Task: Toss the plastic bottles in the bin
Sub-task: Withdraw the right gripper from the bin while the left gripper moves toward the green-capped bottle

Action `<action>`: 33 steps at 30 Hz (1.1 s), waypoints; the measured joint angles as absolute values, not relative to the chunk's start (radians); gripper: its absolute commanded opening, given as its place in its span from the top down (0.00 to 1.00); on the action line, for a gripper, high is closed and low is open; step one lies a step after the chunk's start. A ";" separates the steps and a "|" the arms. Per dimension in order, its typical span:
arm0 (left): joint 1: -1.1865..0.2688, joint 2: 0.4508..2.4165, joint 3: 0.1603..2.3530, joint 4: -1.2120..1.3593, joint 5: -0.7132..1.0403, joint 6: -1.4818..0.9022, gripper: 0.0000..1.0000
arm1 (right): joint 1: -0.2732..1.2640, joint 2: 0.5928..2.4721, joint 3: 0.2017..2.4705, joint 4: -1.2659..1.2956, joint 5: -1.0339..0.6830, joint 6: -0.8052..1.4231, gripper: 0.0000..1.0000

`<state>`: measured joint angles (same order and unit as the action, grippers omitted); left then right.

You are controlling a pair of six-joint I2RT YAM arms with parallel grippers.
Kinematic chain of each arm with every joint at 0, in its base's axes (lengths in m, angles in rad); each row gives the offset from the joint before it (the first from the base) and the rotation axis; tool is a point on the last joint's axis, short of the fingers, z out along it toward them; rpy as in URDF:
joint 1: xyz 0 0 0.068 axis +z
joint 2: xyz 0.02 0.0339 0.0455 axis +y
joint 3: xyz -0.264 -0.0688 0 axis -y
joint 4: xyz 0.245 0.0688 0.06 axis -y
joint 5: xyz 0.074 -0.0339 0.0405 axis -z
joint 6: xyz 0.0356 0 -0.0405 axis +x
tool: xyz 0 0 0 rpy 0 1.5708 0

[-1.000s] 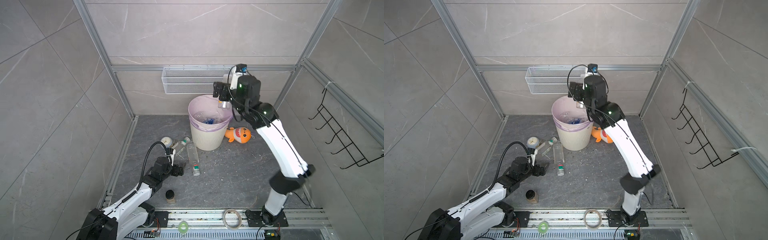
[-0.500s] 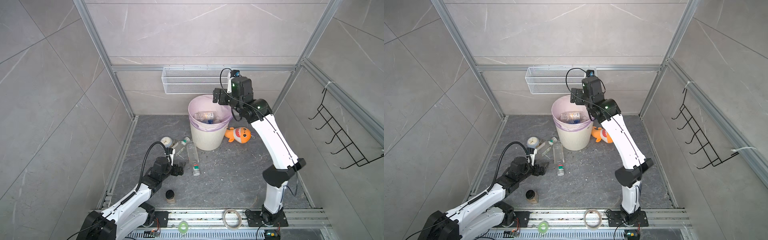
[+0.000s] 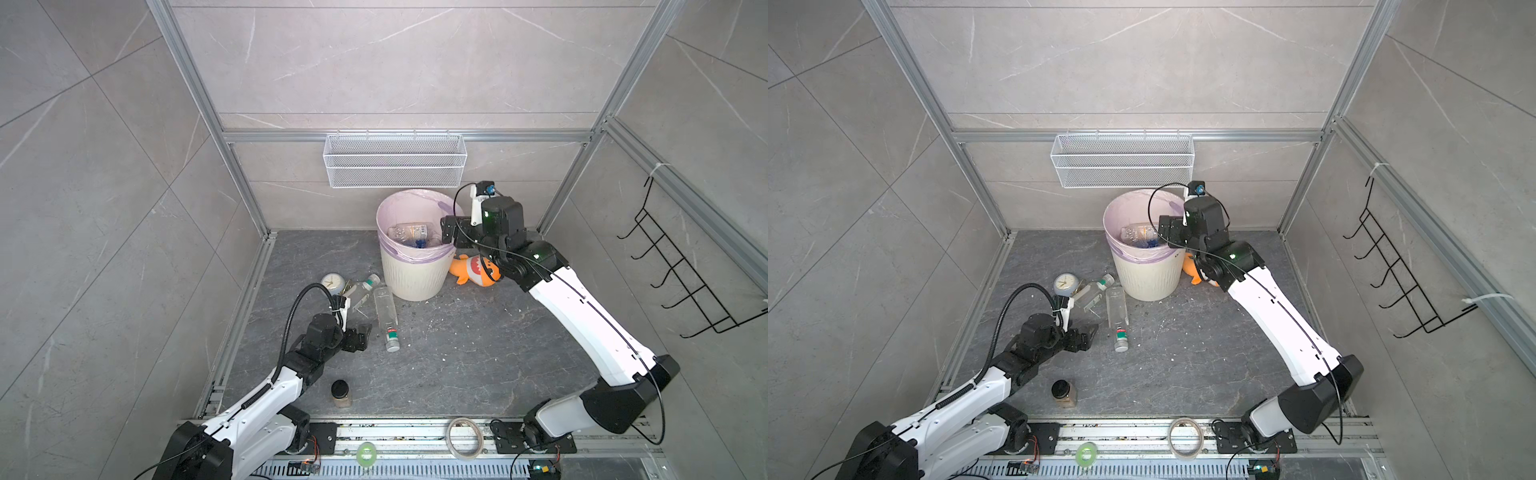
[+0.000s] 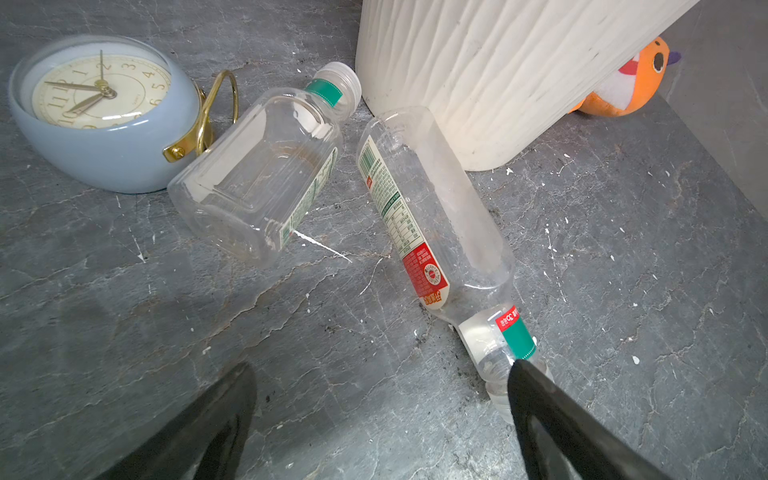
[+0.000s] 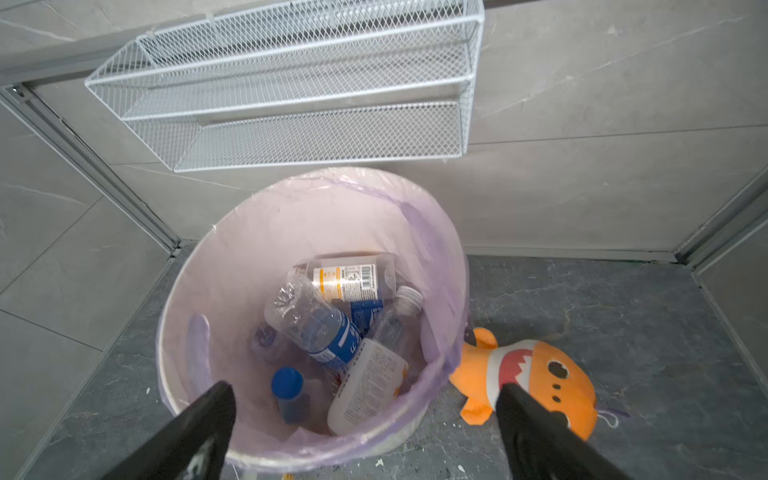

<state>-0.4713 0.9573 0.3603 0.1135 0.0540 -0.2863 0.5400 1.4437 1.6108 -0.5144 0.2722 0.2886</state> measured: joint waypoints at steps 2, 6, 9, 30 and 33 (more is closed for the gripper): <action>-0.471 0.962 0.360 0.114 0.054 -0.286 0.01 | 0.540 1.385 1.509 -0.495 0.272 0.296 0.01; -0.471 0.995 0.361 0.114 0.048 -0.288 0.00 | 0.540 1.260 1.298 -0.451 0.273 0.312 0.01; -0.471 1.027 0.361 0.114 0.027 -0.303 0.00 | 0.540 1.159 1.136 -0.422 0.276 0.322 0.01; -0.472 1.079 0.529 0.067 0.033 -0.378 0.00 | 0.540 0.669 0.502 -0.385 0.246 0.457 0.01; -0.474 1.105 0.551 0.055 0.036 -0.383 0.00 | 0.540 0.654 0.458 -0.384 0.242 0.471 0.00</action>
<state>-0.4736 1.1046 0.5514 0.0551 0.0364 -0.3828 0.5400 0.6544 0.4583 -0.3840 0.2417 0.4709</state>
